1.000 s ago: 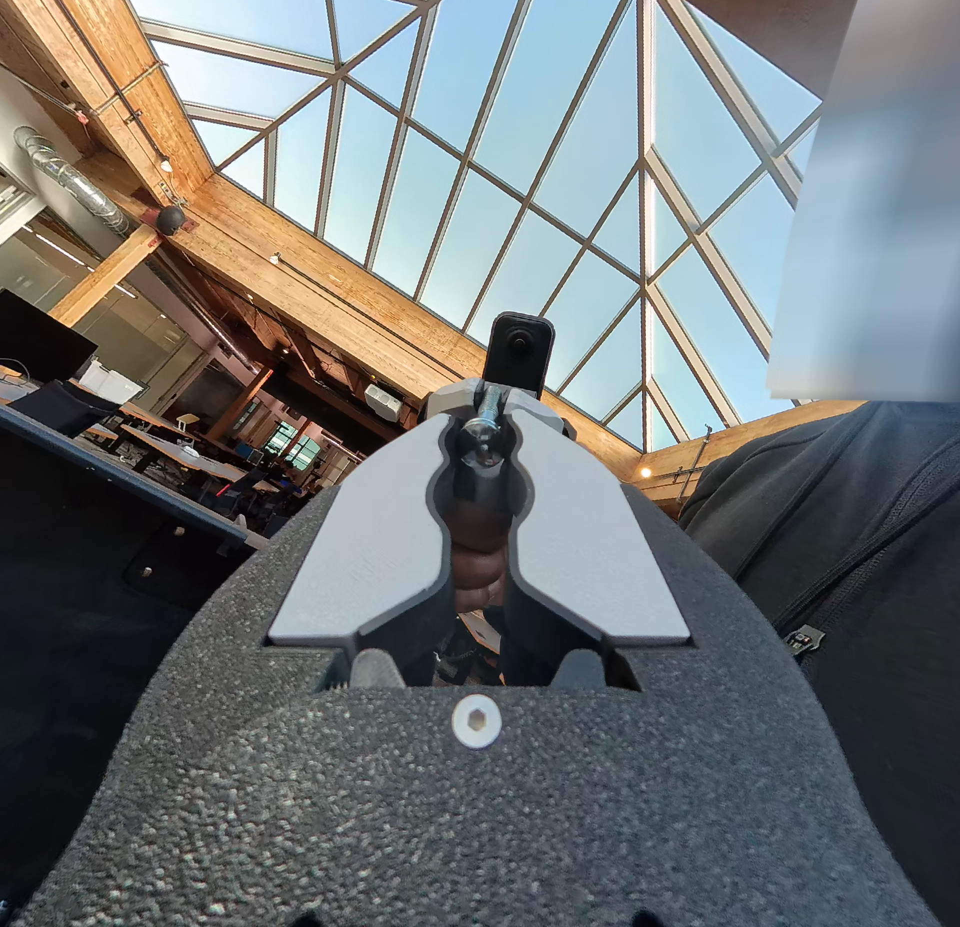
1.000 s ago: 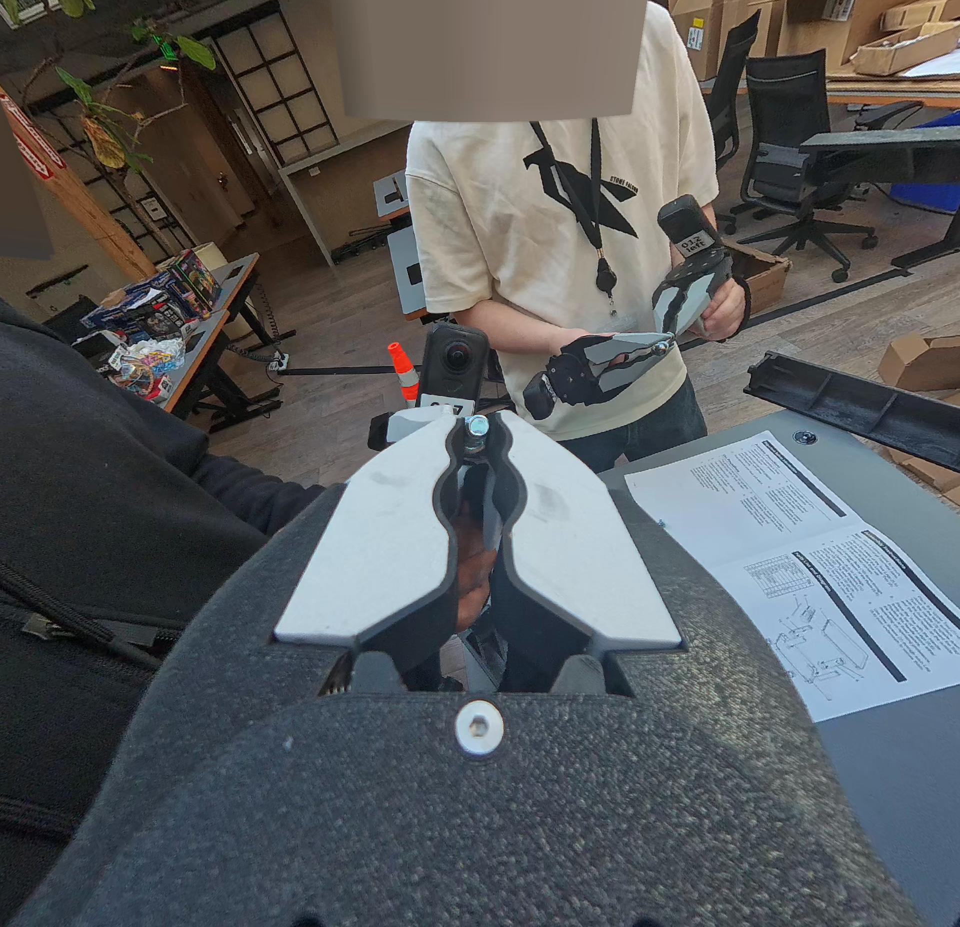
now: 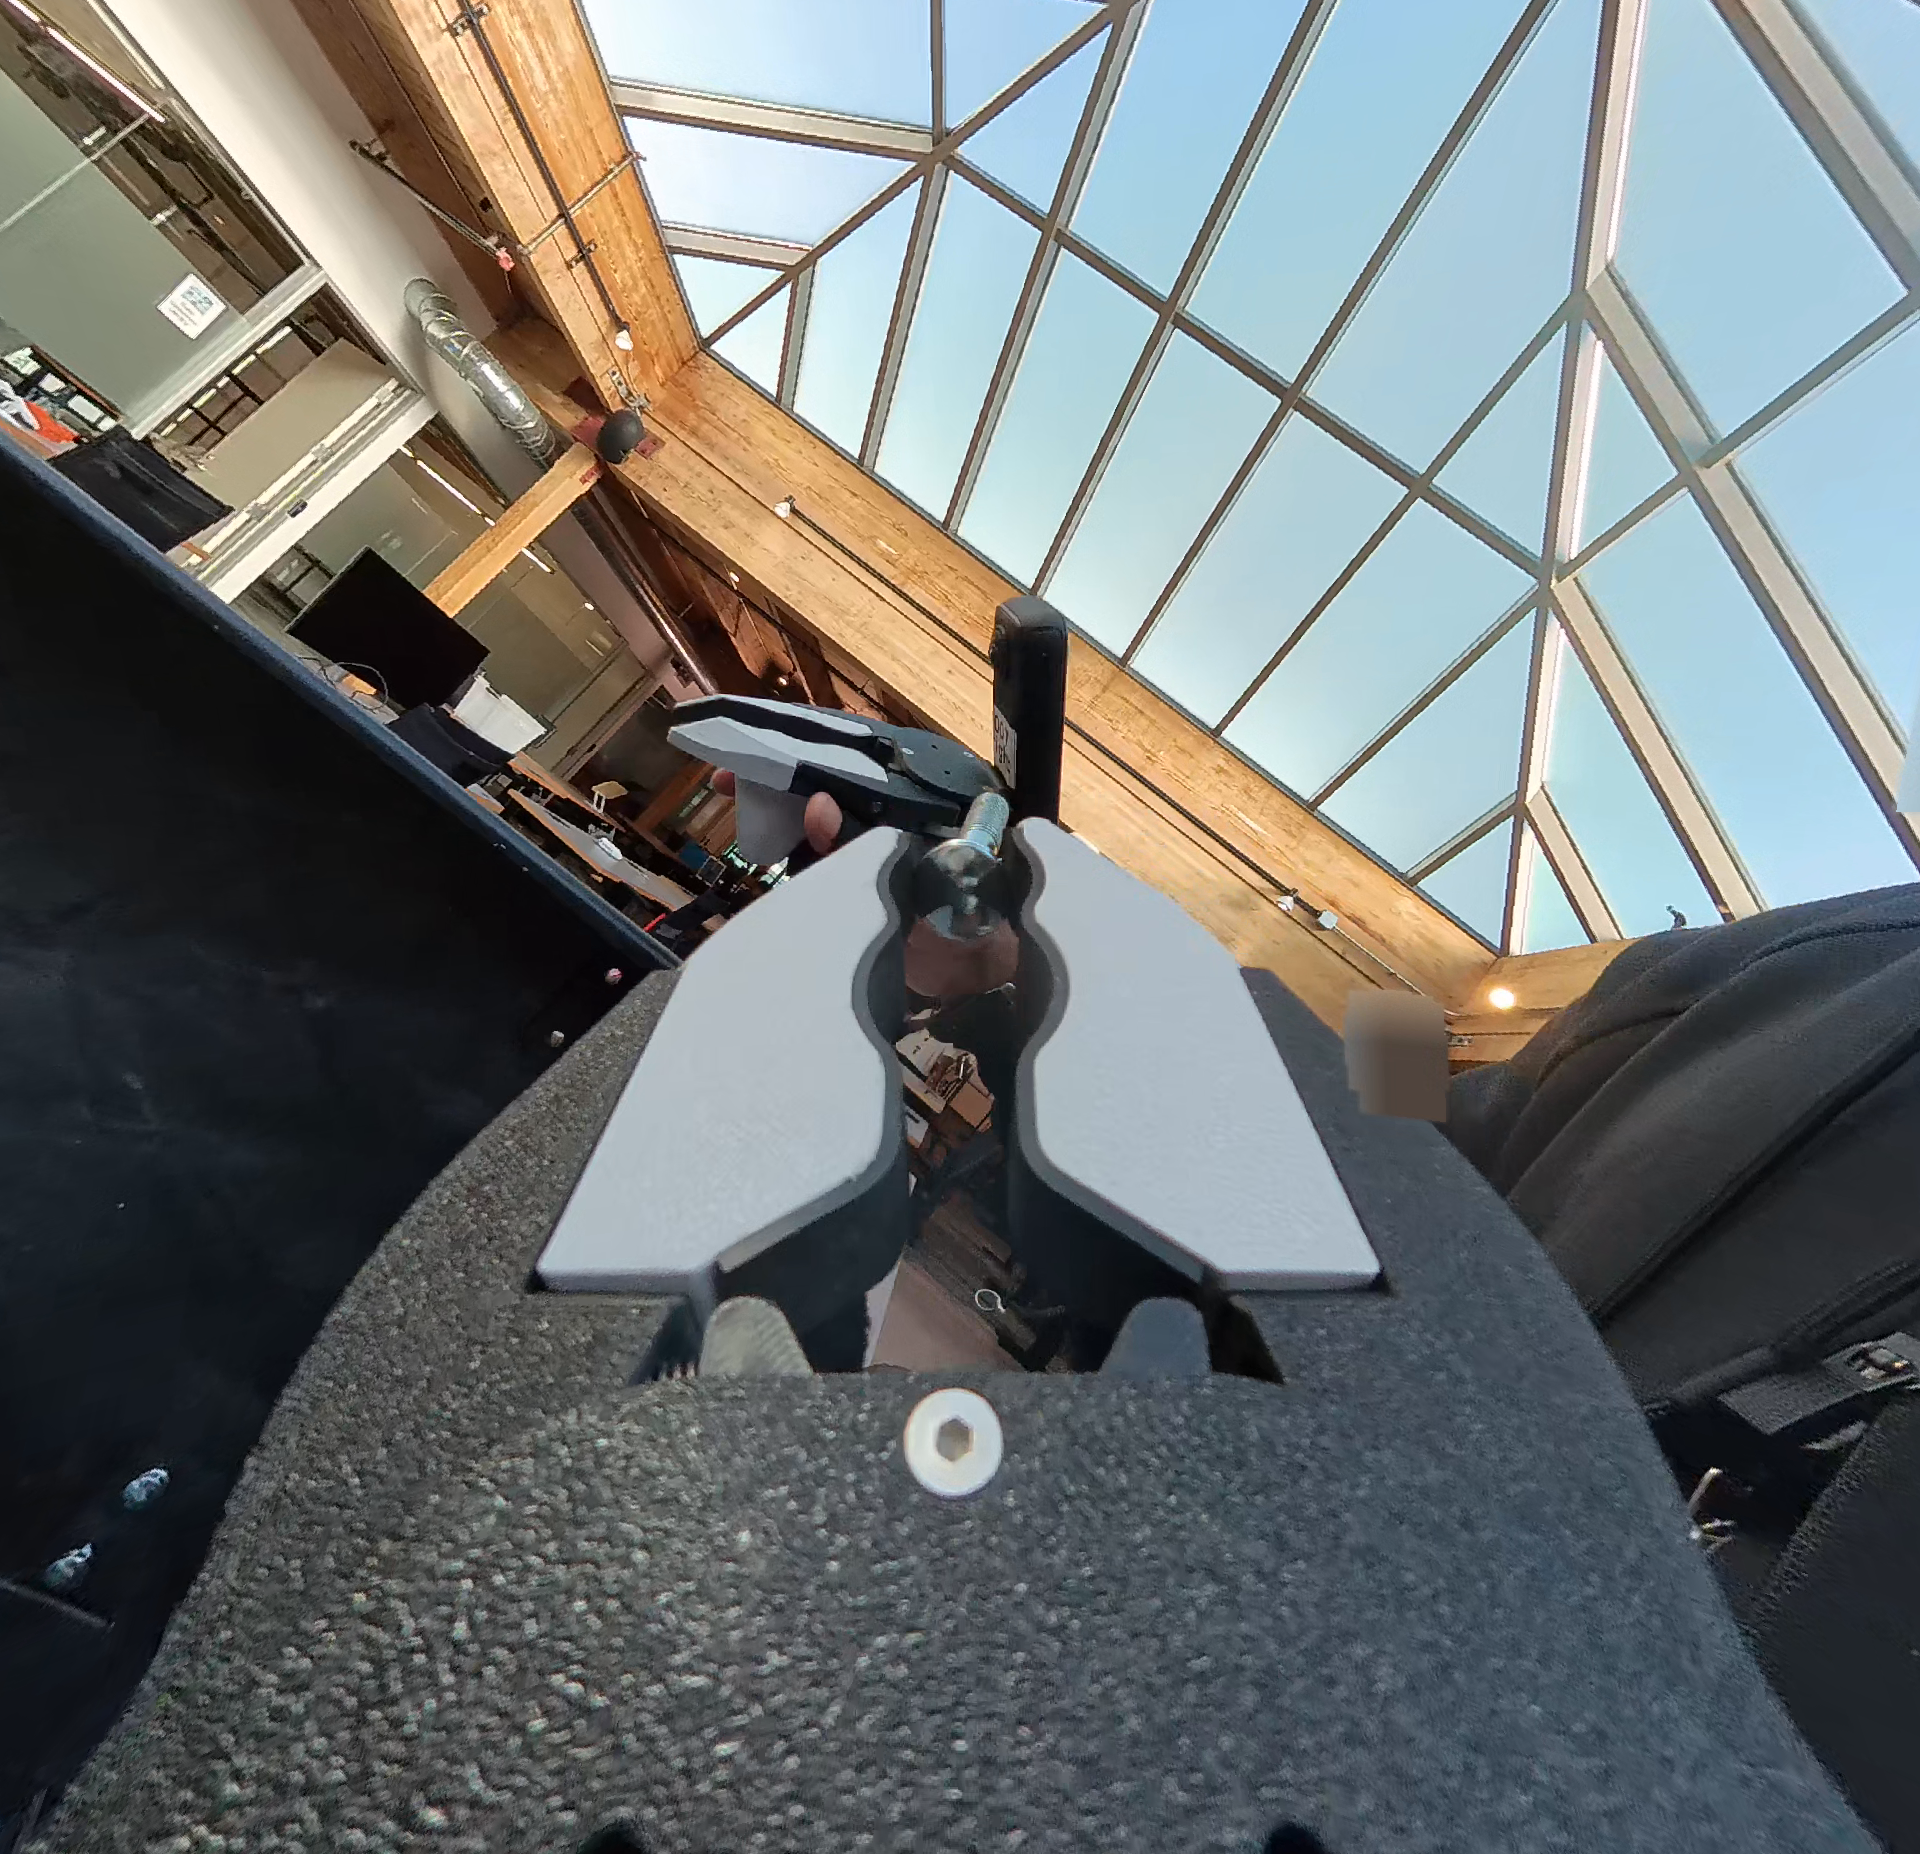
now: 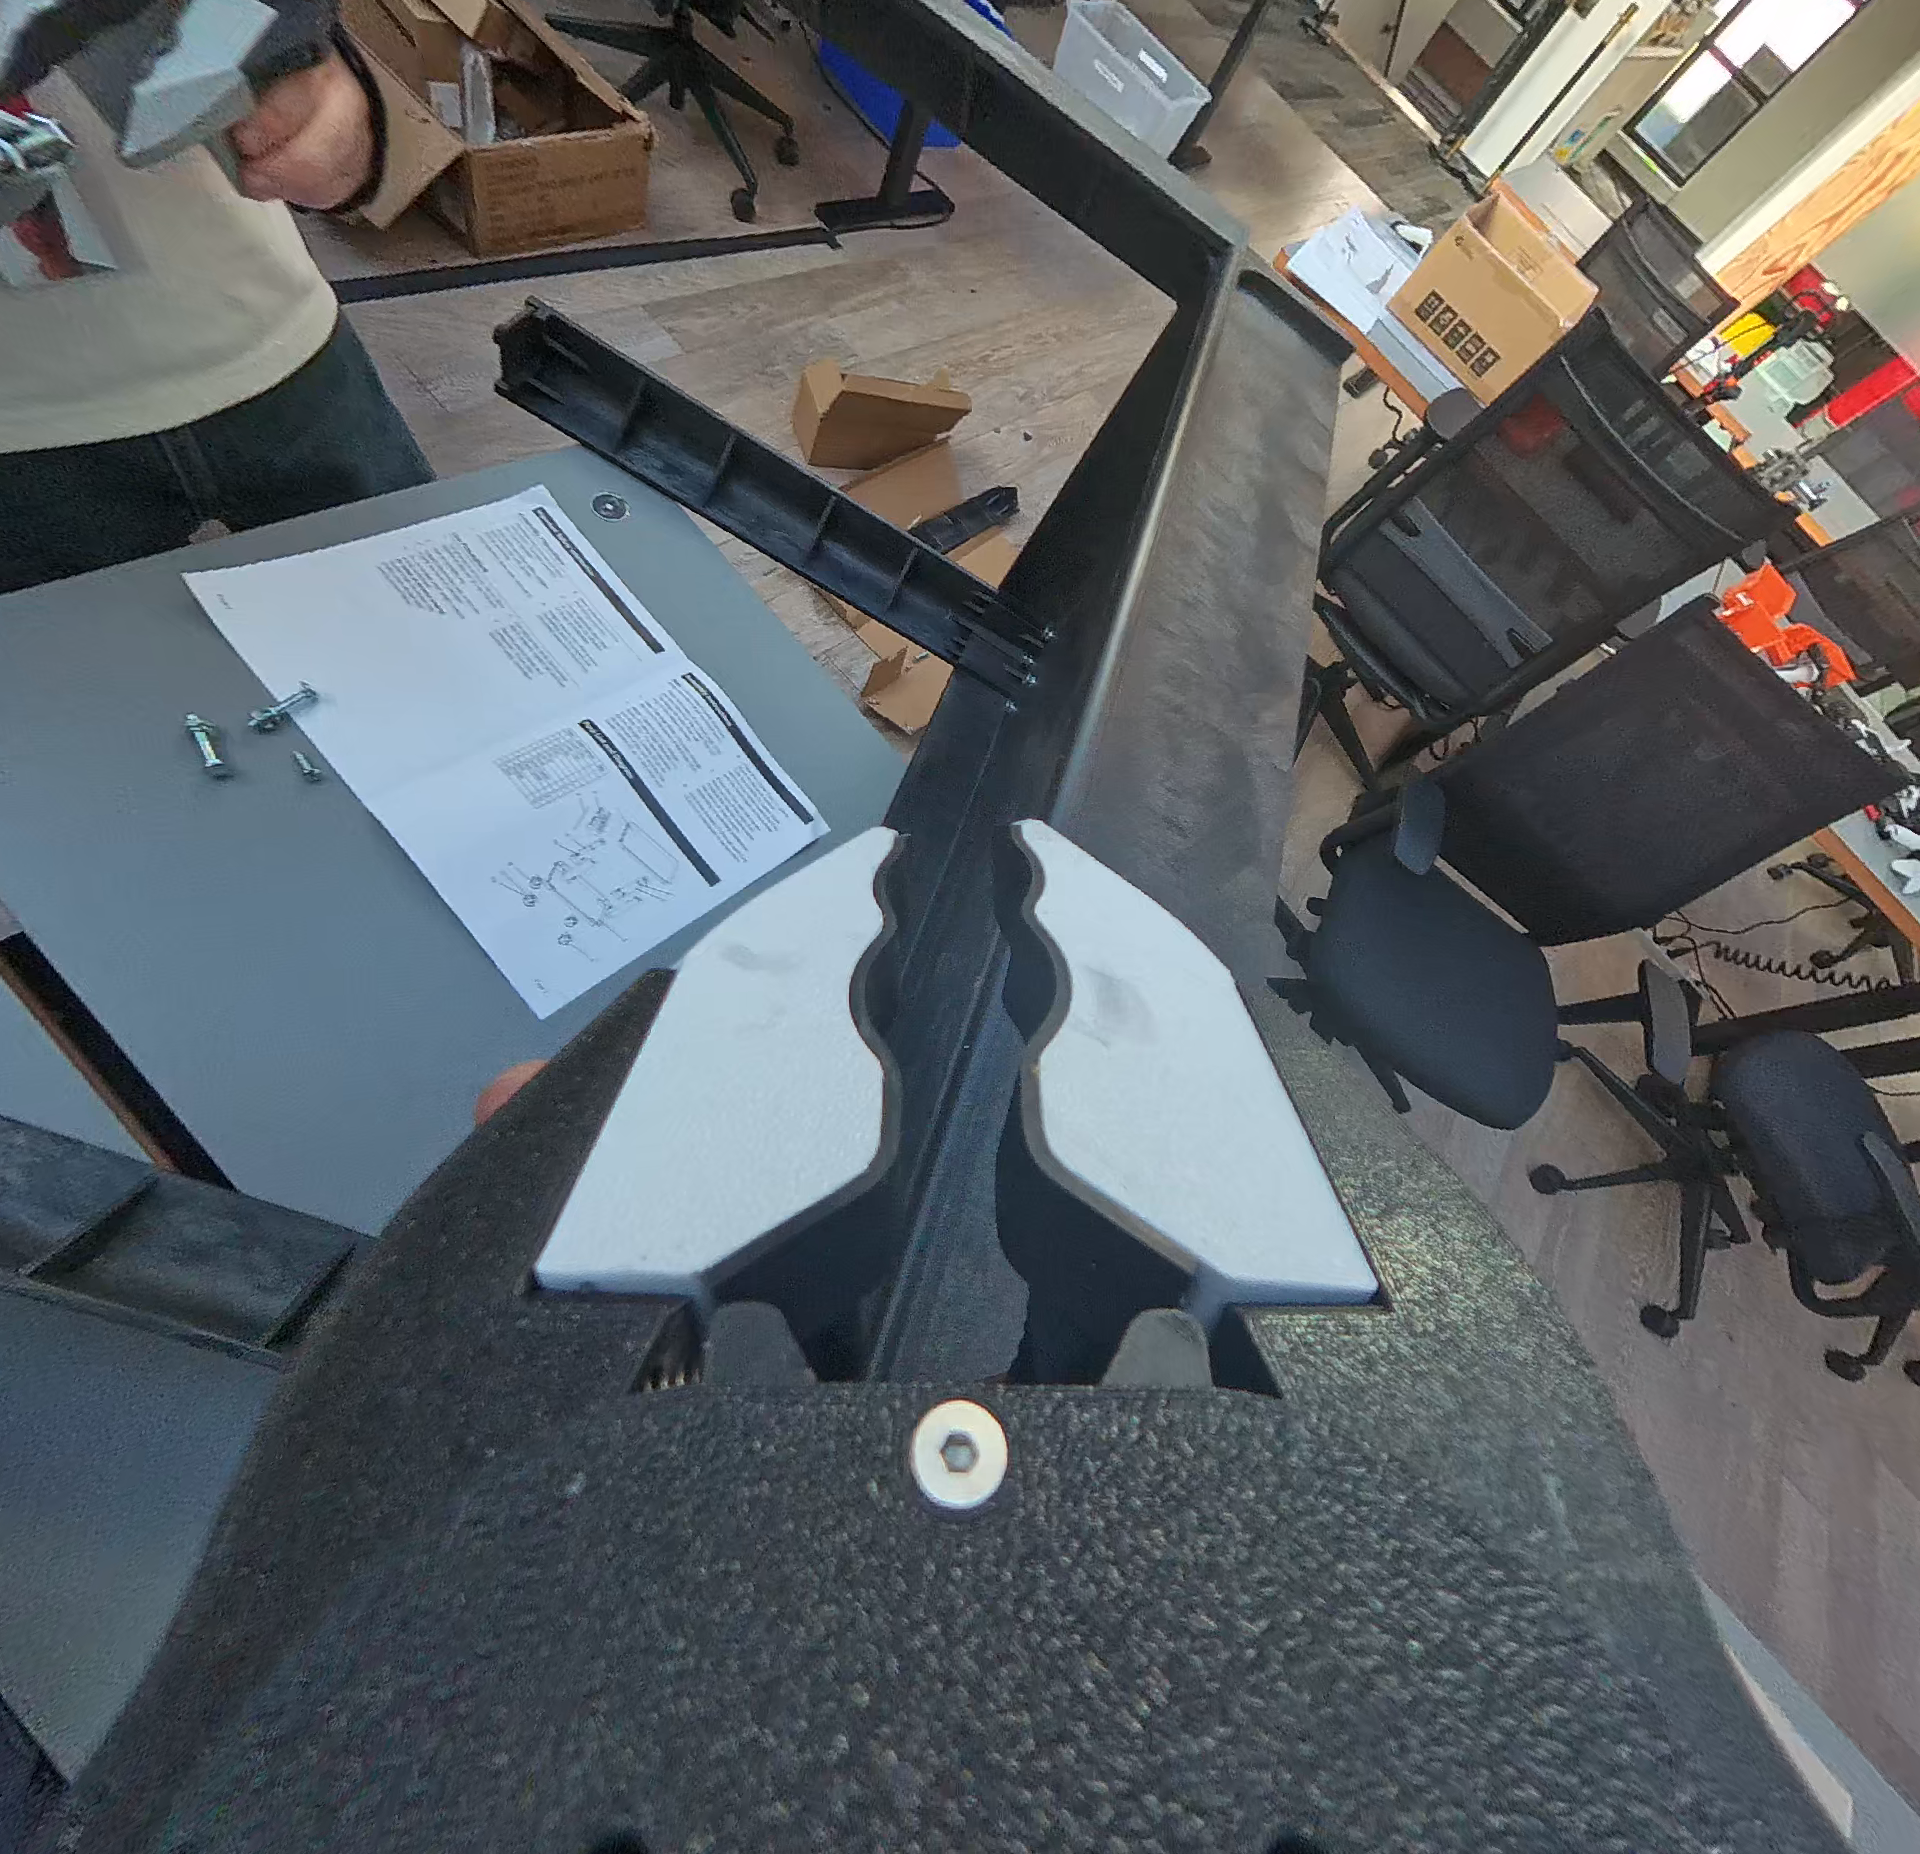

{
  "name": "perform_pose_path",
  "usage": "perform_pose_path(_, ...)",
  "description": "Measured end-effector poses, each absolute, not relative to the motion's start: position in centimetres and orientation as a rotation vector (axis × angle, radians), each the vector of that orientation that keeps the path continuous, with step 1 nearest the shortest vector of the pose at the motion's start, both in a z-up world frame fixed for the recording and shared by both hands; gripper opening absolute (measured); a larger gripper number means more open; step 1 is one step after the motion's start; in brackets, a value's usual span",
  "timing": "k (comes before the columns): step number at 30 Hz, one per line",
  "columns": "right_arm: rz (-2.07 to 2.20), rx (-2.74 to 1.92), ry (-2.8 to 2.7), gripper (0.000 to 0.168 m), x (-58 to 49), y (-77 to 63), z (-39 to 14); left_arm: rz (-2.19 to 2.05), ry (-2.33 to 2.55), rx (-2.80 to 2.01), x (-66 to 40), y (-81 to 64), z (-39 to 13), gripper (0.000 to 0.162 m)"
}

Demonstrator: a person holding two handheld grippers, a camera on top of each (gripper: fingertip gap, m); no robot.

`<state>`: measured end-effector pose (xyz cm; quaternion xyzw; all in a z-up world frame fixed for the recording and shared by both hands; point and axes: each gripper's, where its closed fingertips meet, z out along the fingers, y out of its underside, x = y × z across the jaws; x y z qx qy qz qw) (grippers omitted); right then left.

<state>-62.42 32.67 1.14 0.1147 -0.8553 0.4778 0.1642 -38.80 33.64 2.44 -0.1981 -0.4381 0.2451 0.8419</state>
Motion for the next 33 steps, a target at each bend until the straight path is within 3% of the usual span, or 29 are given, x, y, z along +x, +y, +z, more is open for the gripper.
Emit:
perform_pose_path(18,1.309,0.49,-2.435,0.025,-74.5,20.7,-4.1,0.706,-1.294,-0.346,-51.0,24.1,-10.4,0.016)
perform_pose_path(26,1.306,0.476,-2.275,0.026,-77.1,17.3,-5.2,0.749,-1.328,-0.362,-60.4,14.1,-13.3,0.016)
perform_pose_path(33,1.303,0.472,-2.039,0.017,-77.7,16.7,-4.0,0.803,-1.359,-0.292,-68.3,1.7,-14.5,0.016)
